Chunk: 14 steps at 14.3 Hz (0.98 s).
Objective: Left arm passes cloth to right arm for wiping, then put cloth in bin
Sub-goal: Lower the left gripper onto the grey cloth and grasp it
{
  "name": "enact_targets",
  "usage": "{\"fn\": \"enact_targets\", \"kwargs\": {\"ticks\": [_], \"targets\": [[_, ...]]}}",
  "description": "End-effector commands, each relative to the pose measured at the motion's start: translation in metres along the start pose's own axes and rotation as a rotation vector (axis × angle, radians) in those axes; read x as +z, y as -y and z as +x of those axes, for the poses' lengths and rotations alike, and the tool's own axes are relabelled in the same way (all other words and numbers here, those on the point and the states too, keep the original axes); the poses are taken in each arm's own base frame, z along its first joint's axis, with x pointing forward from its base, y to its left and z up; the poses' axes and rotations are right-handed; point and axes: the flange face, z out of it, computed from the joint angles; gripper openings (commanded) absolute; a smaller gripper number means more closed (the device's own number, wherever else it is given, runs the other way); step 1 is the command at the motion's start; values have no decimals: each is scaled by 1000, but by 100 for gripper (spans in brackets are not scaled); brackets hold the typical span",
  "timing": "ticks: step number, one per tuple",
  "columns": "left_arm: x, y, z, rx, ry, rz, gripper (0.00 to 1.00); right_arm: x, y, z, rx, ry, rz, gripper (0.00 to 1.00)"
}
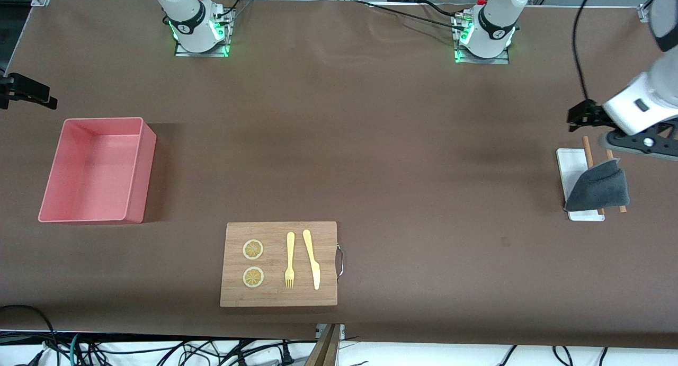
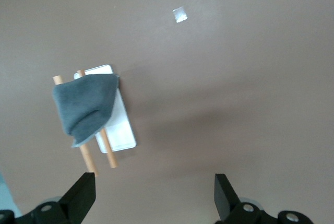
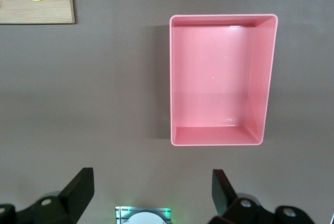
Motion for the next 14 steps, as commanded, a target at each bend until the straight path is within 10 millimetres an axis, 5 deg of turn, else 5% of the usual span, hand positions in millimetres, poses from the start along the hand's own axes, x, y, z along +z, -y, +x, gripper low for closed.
{"fn": "enact_targets", "kwargs": {"ticks": [1, 8, 11, 14], "targets": [[5, 46, -13, 141, 3, 2, 100, -4, -4, -1, -2, -9, 0, 100], [58, 150, -39, 399, -41, -17, 100, -3, -4, 0, -3, -8, 0, 100], [114, 210, -70, 505, -165, -76, 100, -2, -4, 1, -3, -4, 0, 100], [189, 264, -81, 608, -282, -121, 100, -2, -4, 1, -3, -4, -1, 100]]}}
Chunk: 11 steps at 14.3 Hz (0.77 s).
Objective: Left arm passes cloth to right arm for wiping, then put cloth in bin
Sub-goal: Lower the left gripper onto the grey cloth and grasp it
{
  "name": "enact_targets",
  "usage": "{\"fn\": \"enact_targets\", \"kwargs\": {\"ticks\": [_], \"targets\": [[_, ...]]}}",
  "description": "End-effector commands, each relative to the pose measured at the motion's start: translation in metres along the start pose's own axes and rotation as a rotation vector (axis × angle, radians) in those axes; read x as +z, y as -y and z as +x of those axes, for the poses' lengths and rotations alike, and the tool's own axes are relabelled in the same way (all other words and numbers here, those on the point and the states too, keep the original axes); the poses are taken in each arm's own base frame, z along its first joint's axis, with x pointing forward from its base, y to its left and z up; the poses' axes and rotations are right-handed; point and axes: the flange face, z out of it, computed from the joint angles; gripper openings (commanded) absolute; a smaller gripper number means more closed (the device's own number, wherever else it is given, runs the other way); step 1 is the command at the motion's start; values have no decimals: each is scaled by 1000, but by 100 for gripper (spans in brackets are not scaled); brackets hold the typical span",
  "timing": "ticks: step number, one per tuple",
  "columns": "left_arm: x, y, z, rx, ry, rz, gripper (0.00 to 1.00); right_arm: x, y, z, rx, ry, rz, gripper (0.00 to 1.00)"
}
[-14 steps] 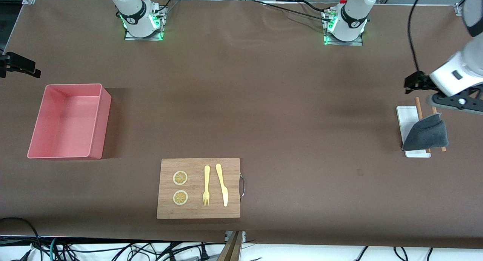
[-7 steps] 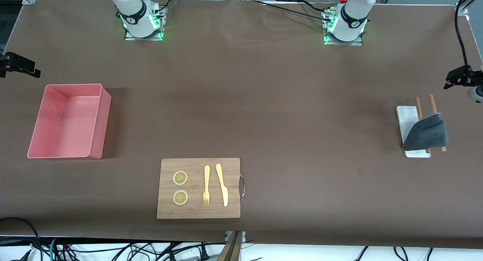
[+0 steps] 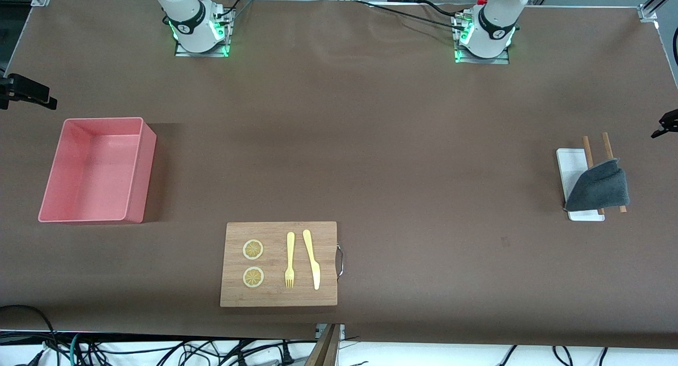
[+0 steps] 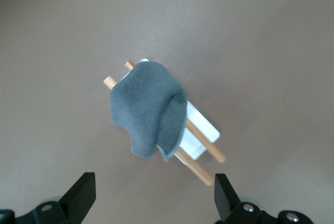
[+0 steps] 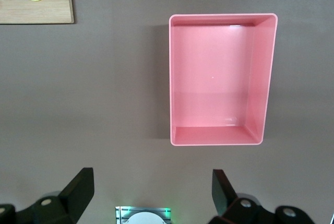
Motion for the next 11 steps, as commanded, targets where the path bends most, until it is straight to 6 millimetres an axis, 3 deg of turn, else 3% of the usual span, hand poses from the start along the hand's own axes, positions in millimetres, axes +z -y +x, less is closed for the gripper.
{"fn": "enact_targets", "kwargs": {"ticks": [1, 6, 11], "targets": [[62, 37, -40, 113, -113, -1, 100, -3, -3, 0, -5, -6, -3, 100], [129, 65, -78, 248, -243, 59, 100, -3, -3, 0, -5, -6, -3, 100], [199, 70, -114, 255, -324, 16, 100, -3, -3, 0, -5, -6, -4, 100]]}}
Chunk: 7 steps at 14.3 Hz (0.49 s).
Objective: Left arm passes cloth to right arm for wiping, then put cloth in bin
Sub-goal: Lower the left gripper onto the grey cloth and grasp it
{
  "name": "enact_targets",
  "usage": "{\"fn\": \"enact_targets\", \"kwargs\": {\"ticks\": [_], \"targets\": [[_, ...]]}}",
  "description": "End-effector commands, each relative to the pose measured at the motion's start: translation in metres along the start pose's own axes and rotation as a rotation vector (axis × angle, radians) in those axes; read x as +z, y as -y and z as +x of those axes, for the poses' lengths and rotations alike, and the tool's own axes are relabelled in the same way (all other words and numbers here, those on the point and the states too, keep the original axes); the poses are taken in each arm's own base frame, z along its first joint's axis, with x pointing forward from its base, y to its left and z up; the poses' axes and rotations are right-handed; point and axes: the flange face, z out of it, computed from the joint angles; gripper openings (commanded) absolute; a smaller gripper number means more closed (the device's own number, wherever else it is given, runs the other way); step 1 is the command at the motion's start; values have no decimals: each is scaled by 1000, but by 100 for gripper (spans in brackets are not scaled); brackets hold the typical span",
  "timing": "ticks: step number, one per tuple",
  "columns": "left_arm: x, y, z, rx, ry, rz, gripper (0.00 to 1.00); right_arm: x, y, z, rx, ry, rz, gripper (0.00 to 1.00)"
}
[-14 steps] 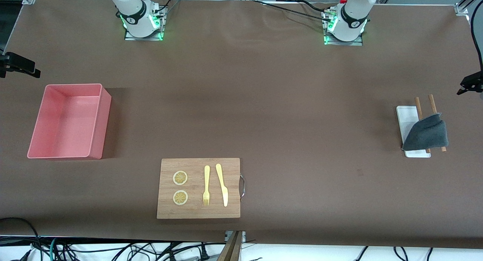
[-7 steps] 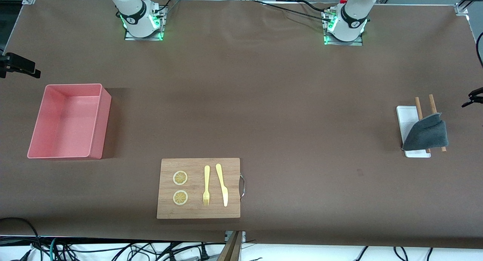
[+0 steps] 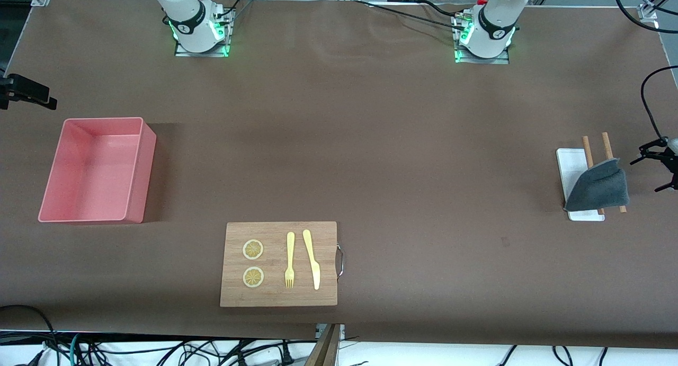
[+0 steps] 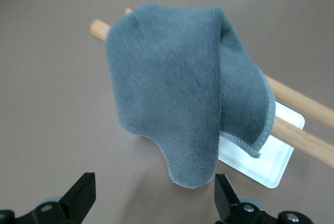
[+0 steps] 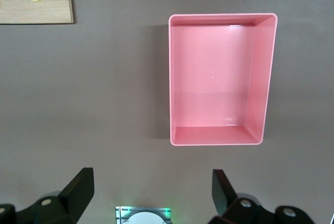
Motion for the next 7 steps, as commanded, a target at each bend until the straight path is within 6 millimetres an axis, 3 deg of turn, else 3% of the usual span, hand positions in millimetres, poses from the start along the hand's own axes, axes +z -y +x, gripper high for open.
{"fn": "enact_targets", "kwargs": {"ticks": [1, 3, 7], "targets": [[25, 7, -26, 22, -48, 2, 100, -2, -3, 1, -4, -5, -4, 100], [41, 7, -34, 26, -55, -18, 100, -2, -3, 0, -2, -5, -4, 100], [48, 1, -34, 16, -84, -67, 97, -2, -4, 1, -1, -11, -7, 100]]}}
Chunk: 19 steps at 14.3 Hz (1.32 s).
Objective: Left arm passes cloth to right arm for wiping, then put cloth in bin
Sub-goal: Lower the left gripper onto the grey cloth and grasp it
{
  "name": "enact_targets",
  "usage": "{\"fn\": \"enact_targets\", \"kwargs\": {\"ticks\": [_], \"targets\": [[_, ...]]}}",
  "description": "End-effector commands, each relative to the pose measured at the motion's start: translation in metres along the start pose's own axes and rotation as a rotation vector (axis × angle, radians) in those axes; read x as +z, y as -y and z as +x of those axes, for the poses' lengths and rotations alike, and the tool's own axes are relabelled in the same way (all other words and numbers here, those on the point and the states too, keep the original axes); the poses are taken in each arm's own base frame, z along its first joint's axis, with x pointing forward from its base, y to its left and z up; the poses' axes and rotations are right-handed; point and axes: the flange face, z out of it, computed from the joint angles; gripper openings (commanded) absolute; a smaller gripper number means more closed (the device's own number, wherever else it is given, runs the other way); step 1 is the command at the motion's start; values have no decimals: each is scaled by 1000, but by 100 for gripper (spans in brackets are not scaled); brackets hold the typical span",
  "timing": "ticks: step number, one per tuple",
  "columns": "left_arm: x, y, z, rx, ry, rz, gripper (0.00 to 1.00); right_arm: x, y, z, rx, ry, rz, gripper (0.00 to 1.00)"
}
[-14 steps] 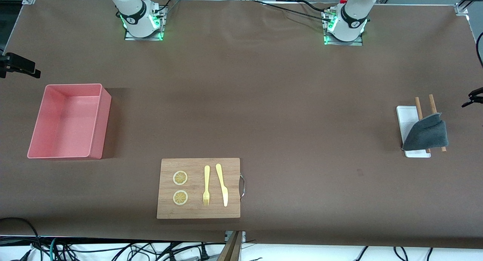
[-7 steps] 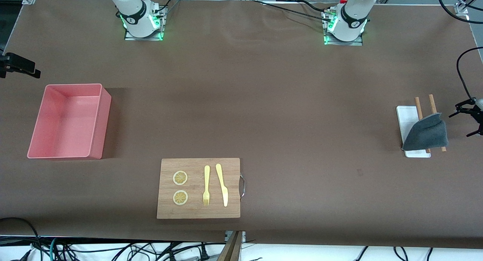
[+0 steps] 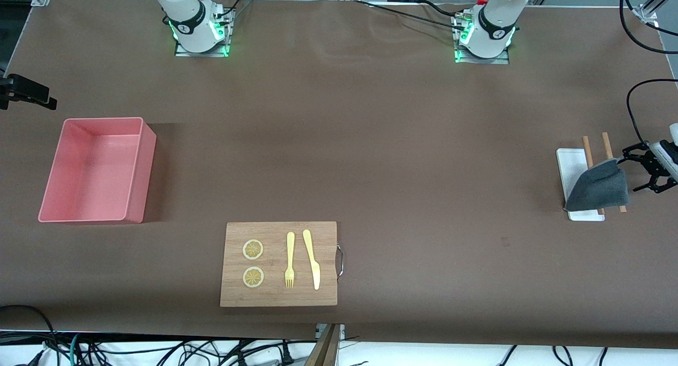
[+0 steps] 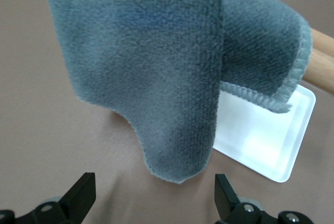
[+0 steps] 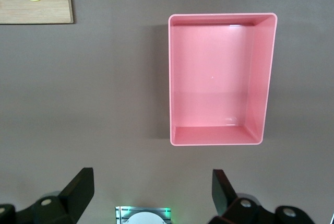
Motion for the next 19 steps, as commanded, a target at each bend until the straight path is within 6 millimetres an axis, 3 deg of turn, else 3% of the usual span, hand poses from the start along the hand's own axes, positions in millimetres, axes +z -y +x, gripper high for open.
{"fn": "enact_targets", "kwargs": {"ticks": [1, 6, 10, 11, 16, 19], "targets": [[-4, 4, 2, 12, -52, -3, 89, -1, -2, 2, -3, -8, -7, 100], [6, -3, 5, 7, -80, -60, 74, 10, -3, 10, -4, 10, -12, 100], [5, -2, 6, 22, -70, -63, 7, 11, 6, 13, -20, 6, -39, 100], [5, -2, 5, 20, -68, -64, 0, 16, 7, 17, -23, 16, -40, 100], [-3, 2, 12, 23, -64, -51, 0, 30, 5, 25, -21, 43, -38, 100], [-22, 7, 19, 26, -72, -54, 0, 31, 3, 25, -18, 47, -39, 100]]}}
